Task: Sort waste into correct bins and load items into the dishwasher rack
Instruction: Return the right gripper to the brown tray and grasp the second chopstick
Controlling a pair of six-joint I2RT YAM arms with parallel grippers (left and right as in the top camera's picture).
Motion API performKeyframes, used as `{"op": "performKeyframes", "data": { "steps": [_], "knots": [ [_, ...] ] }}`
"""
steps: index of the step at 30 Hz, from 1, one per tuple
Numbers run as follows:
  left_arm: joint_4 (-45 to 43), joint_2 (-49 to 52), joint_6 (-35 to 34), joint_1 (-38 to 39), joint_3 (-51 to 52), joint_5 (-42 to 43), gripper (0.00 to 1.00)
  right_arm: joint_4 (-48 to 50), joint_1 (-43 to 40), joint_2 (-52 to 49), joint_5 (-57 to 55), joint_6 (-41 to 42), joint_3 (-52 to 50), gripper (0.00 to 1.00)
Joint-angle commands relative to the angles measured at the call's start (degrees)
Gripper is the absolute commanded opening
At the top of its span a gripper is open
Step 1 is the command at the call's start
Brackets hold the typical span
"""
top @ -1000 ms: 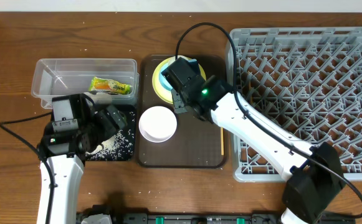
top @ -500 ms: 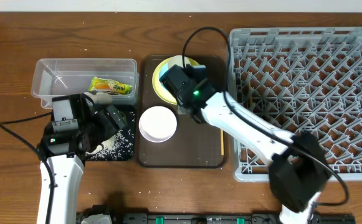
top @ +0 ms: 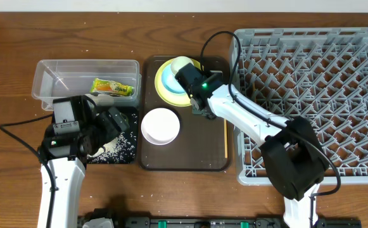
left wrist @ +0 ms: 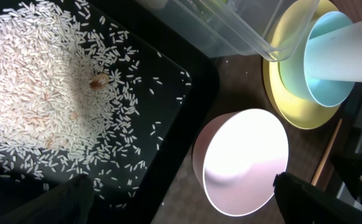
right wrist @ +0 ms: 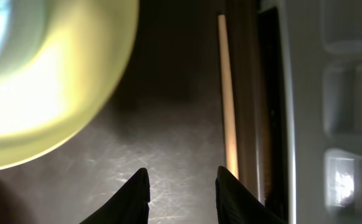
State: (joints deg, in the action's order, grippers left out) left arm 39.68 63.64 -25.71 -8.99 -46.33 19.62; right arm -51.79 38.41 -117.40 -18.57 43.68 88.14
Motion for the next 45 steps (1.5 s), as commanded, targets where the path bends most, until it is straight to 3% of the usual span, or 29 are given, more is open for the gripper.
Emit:
{"op": "performKeyframes", "data": {
  "steps": [1, 26, 45],
  "knots": [
    [0.07, 0.09, -0.28, -0.22, -0.79, 0.44, 0.95, -0.31, -1.36, -0.68, 0.0, 1.07, -0.7, 0.33],
    [0.09, 0.09, -0.28, -0.22, -0.81, 0.28, 0.95, 7.34, -3.74, -0.7, 2.82, 1.07, -9.66, 0.41],
    [0.09, 0.09, -0.28, -0.22, -0.81, 0.28, 0.95, 8.79, -3.43, -0.7, 8.66, 1.03, -10.25, 0.39]
  ]
}}
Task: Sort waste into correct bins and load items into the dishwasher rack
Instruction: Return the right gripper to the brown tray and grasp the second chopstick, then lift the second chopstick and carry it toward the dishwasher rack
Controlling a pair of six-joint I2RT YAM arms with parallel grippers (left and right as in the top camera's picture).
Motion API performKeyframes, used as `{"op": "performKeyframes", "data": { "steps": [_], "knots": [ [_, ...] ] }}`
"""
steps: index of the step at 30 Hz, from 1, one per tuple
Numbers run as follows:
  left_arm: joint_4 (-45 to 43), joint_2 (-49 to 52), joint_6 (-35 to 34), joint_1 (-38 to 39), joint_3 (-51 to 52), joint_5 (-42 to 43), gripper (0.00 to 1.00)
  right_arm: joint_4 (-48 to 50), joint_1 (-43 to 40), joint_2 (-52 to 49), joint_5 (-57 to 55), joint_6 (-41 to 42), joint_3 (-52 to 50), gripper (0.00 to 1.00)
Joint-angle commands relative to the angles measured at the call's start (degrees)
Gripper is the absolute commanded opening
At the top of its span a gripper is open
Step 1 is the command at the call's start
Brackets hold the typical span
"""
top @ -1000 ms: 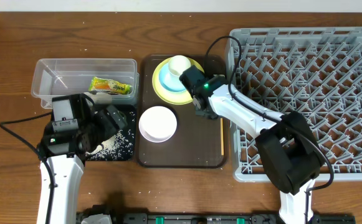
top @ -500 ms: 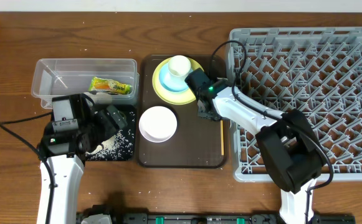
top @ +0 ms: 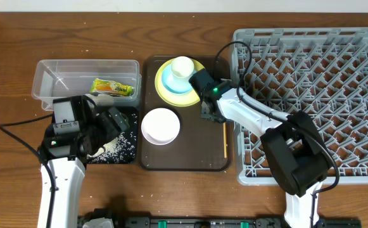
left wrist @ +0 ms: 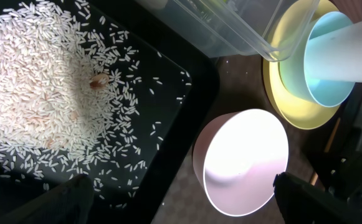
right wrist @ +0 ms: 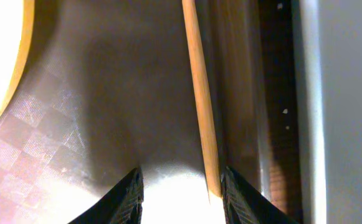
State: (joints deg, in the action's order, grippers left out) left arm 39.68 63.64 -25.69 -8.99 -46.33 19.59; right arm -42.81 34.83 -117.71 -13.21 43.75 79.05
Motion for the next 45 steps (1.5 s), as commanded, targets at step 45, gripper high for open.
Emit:
{"op": "performKeyframes", "data": {
  "steps": [45],
  "knots": [
    [0.09, 0.09, -0.31, -0.22, -0.79, 0.31, 0.95, -4.42, 3.5, -0.39, 4.26, -2.71, -1.16, 0.19]
  ]
}}
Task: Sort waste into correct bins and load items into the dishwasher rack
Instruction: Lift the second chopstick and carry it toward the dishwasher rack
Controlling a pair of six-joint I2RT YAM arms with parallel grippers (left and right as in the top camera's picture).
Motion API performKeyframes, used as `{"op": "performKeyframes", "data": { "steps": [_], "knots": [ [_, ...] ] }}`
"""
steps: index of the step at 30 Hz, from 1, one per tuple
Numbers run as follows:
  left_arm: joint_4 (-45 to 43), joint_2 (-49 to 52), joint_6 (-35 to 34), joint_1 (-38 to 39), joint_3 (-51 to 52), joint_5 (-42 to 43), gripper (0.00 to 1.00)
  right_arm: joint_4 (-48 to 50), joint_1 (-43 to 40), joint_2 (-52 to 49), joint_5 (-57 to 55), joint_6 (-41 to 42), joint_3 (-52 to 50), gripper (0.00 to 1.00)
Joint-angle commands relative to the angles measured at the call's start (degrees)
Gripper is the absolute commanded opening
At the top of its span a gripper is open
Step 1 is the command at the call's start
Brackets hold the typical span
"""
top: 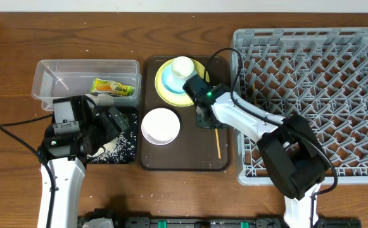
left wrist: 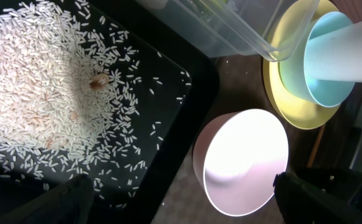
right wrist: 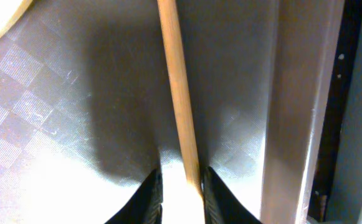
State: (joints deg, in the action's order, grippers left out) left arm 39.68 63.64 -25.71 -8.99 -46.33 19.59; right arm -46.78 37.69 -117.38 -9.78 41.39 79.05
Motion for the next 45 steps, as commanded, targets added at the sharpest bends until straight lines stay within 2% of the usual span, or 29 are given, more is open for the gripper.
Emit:
{"op": "performKeyframes", "data": {
  "steps": [1, 5, 11, 22, 27, 35, 45],
  "knots": [
    [0.09, 0.09, -0.28, -0.22, -0.81, 0.31, 0.95, -0.44, 0.63, -0.72, 0.85, -0.33, -1.16, 0.19],
    [0.09, 0.09, -0.28, -0.22, -0.81, 0.31, 0.95, -0.44, 0.59, -0.72, 0.85, -0.33, -1.16, 0.17],
    [0.09, 0.09, -0.26, -0.22, -0.81, 0.31, 0.95, -0.44, 0.52, -0.7, 1.05, -0.33, -1.16, 0.02],
    [0.09, 0.09, -0.26, -0.22, -0.81, 0.31, 0.95, -1.09, 0.17, -0.52, 1.05, -0.68, -1.05, 0.01],
    [0.09, 0.09, -0.26, -0.22, -0.81, 0.31, 0.95, -5.64, -0.35, 1.68, 1.07, -5.79, 2.05, 0.01],
    [0.09, 0.09, -0.26, -0.22, -0.79, 0.31, 0.95, -10.34, -2.56, 10.86, 1.07, -11.23, 5.62, 0.01],
    [0.09, 0.09, -0.28, -0.22, -0.81, 0.31, 0.95, -13.99, -11.45, 22.6, 1.05, -20.85, 5.62, 0.01]
  ]
}}
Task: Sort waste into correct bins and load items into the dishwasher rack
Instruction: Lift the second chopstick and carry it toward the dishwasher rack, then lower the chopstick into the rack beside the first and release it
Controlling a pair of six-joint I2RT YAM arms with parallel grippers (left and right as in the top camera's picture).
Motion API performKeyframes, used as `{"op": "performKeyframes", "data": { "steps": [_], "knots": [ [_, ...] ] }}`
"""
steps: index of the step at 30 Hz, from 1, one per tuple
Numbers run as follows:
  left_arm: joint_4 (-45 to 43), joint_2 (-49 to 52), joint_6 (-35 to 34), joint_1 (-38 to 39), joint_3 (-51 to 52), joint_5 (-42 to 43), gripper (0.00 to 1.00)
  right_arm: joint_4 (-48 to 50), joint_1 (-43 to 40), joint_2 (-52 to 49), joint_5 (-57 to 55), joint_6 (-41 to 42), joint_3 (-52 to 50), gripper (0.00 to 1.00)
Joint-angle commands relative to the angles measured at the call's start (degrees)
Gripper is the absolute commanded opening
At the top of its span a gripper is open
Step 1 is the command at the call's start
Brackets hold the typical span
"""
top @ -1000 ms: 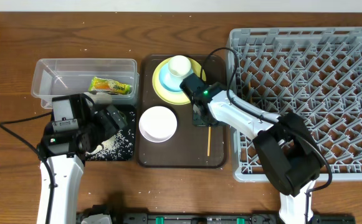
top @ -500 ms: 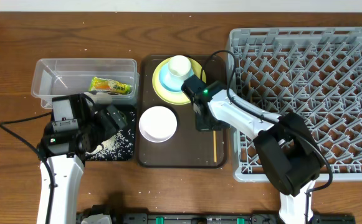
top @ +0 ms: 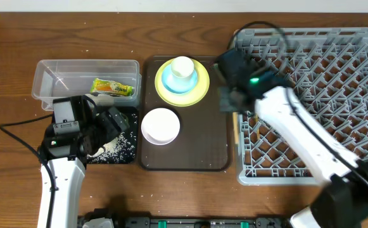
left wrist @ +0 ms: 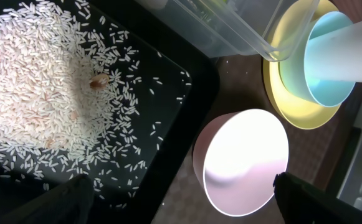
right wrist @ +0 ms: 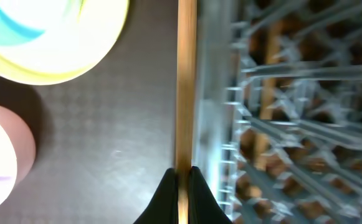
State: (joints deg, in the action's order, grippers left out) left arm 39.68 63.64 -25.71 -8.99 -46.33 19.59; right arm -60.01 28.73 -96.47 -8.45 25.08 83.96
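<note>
My right gripper [right wrist: 182, 180] is shut on a wooden chopstick [right wrist: 185, 81], held in the air lengthwise along the left edge of the grey dishwasher rack [right wrist: 280, 93]. From overhead the chopstick [top: 235, 130] pokes out below the right gripper [top: 233, 104], over the seam between the brown tray [top: 203, 142] and the rack [top: 336, 76]. My left gripper [left wrist: 187, 205] is open, hovering above the black tray of rice [left wrist: 56, 93] near the pink-white bowl [left wrist: 243, 162].
A yellow plate [top: 199, 88] carrying a blue bowl and white cup [top: 182, 68] sits at the back of the brown tray, with the bowl [top: 160, 125] in front of it. A clear bin [top: 57, 76] holds a yellow-green wrapper [top: 114, 87].
My right gripper was low on the brown tray with its fingers around the chopstick. Now it is shut on the chopstick, raised, and further right at the rack's left edge. The left arm has not moved.
My right gripper stood open over the brown tray beside the yellow plate, the chopstick lying along the tray's right edge. Then it was at the chopstick there. Then the chopstick lay further in, between the fingers. Now it is held aloft by the rack.
</note>
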Motion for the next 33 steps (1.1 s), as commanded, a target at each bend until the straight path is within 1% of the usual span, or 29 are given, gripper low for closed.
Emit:
{"op": "performKeyframes", "data": {
  "steps": [1, 7, 12, 24, 33],
  "knots": [
    [0.09, 0.09, -0.28, -0.22, -0.81, 0.31, 0.95, -1.18, -3.56, 2.16, -0.31, -5.31, 0.7, 0.01],
    [0.11, 0.09, -0.28, -0.22, -0.81, 0.31, 0.95, -2.69, -9.99, 2.38, -0.28, -10.99, 0.68, 0.01],
    [0.09, 0.09, -0.28, -0.22, -0.81, 0.31, 0.95, -3.04, -13.77, 2.23, -0.28, -15.98, 0.66, 0.01],
    [0.09, 0.09, -0.28, -0.22, -0.81, 0.33, 0.95, -1.68, -16.2, 0.31, -0.31, -17.66, 0.59, 0.01],
    [0.09, 0.09, -0.28, -0.22, -0.81, 0.33, 0.95, -0.35, -16.46, -3.8, -0.28, -17.4, 0.57, 0.01]
  ]
}}
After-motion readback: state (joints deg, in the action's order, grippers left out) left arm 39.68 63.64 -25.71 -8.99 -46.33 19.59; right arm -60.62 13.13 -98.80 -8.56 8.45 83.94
